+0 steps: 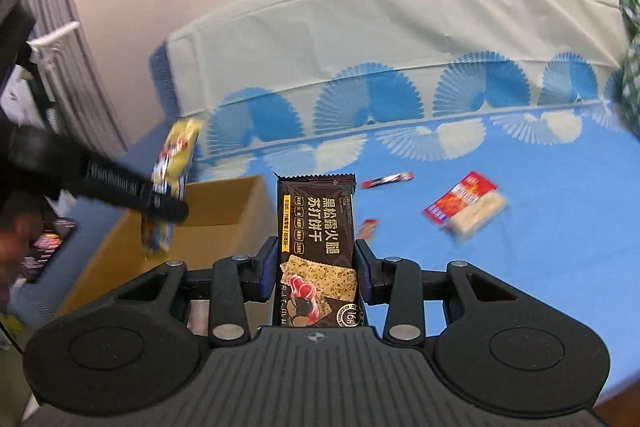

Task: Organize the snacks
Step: 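Carry the yellow cone snack and dark biscuit bar over the box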

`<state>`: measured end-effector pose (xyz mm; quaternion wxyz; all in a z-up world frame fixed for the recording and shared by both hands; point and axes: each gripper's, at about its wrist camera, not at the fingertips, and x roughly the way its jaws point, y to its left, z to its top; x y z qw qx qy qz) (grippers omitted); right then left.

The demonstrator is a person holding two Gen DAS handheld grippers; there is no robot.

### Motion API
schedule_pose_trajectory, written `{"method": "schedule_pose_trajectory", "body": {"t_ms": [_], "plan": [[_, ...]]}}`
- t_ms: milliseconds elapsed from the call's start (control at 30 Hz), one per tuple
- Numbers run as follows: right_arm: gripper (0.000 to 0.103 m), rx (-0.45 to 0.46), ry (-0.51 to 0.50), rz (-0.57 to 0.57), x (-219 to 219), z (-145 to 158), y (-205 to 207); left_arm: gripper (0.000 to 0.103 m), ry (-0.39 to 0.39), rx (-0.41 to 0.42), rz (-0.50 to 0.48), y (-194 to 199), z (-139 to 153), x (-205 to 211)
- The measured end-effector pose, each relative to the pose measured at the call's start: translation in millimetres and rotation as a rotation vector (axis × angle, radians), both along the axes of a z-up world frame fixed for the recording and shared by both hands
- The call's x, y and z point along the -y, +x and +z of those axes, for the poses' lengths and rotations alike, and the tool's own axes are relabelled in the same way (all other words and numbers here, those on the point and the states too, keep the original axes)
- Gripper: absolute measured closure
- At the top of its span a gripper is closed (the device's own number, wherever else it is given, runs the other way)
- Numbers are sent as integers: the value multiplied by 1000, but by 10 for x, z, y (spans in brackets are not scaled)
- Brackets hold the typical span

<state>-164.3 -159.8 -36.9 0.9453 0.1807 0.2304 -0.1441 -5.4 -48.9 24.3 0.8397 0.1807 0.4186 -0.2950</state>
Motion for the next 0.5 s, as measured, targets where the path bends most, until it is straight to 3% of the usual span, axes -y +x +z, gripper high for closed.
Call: {"method": "schedule_pose_trajectory", "body": {"t_ms": [233, 500], "plan": [[62, 8, 45, 89, -815, 165, -321, 90, 33, 33, 98, -482, 26, -1016], [62, -22, 11, 220, -1489, 243, -429, 90, -1, 44, 169, -809, 64, -1674]]}}
